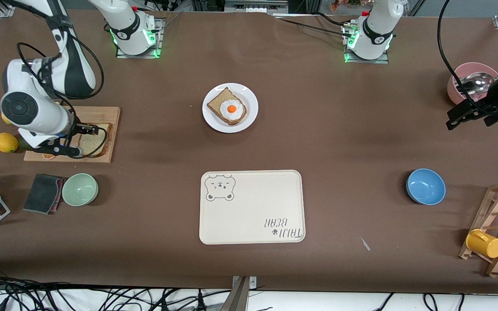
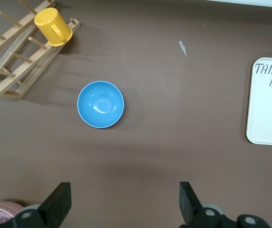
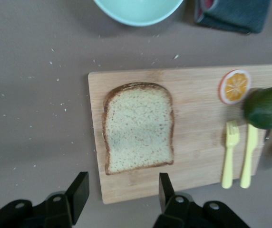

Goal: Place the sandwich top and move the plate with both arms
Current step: 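Move the right gripper over the bread slice on the cutting board, then lower the right gripper and grasp the bread slice by its edge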

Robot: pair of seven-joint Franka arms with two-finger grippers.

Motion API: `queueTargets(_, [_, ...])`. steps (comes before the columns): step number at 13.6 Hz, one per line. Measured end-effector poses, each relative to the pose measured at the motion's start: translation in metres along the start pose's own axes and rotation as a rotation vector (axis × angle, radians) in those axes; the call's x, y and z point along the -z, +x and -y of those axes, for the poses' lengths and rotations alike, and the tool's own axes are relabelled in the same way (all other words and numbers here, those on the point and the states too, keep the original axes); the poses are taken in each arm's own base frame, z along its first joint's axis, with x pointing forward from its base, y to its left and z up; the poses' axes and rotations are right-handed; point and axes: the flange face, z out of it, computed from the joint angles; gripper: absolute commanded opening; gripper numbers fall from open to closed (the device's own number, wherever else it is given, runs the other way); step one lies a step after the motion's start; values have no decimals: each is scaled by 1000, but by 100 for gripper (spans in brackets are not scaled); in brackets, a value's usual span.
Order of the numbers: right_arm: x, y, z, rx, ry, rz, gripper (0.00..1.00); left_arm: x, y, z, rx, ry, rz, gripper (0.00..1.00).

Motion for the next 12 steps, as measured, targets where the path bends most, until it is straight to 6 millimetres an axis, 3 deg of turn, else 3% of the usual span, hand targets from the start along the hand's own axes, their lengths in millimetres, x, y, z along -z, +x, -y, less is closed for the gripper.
queueTargets(6, [-73,3,21,76,-25,-51,62,0,0,0,0,0,0,100])
queueTargets(12, [-94,6,27,93,-26,-44,60,0,0,0,0,0,0,100])
